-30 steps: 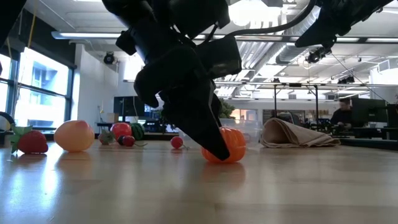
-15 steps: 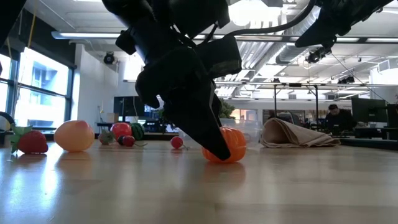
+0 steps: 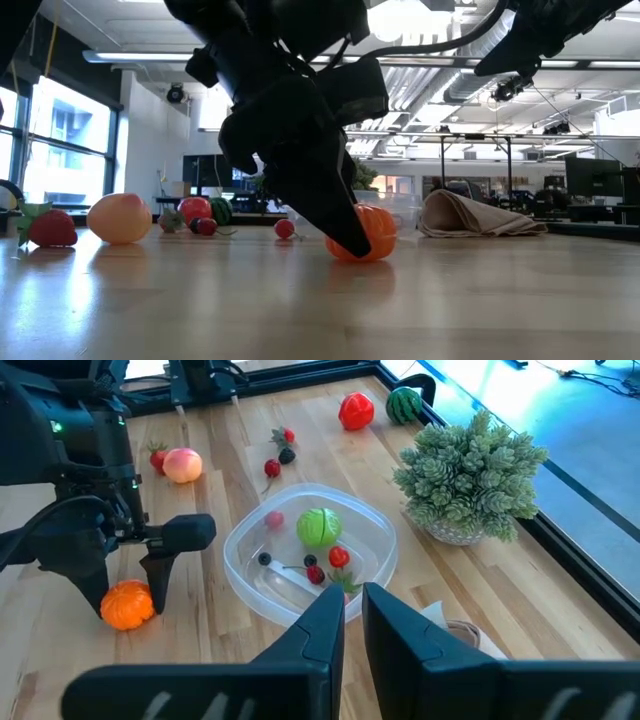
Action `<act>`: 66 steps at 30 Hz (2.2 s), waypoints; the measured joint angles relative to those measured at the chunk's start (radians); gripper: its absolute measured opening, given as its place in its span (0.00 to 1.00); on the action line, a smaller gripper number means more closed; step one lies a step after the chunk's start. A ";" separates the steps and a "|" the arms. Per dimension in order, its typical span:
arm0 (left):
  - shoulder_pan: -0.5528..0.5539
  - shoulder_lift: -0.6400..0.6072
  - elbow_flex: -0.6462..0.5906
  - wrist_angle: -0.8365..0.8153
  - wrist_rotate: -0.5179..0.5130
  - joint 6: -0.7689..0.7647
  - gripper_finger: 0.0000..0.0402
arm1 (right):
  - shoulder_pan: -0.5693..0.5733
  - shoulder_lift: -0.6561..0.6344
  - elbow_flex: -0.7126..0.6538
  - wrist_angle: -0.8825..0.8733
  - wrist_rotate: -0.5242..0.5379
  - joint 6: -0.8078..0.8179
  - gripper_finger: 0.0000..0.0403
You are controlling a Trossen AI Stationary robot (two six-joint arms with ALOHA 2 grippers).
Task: Pick and placing Produce into tupperware
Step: Put the pumpkin into the container
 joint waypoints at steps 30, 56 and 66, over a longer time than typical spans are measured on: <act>-0.017 0.000 0.303 -0.349 -0.126 0.089 0.59 | 0.000 0.000 0.000 0.000 -0.004 0.000 0.07; 0.413 0.004 0.572 -0.613 0.231 0.294 0.58 | 0.000 0.000 0.000 0.000 -0.003 0.000 0.07; 0.476 0.090 0.572 -0.615 0.311 0.328 0.59 | 0.000 0.000 0.000 0.000 0.000 0.000 0.07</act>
